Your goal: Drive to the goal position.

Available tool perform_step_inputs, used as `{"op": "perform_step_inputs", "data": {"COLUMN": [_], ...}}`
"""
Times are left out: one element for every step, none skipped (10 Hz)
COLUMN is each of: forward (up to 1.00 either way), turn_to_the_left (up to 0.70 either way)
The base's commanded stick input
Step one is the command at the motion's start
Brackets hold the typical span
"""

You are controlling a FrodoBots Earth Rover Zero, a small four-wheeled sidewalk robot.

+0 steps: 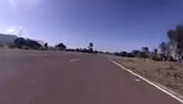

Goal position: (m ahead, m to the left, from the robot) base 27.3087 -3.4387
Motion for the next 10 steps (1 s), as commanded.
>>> {"op": "perform_step_inputs", "data": {"forward": [1.0, 1.0, 1.0, 1.0, 1.0, 1.0, 1.0, 1.0, 1.0, 1.0], "turn_to_the_left": [0.0, 0.0, 0.0, 0.0, 0.0, 0.0, 0.0, 0.0, 0.0, 0.0]}}
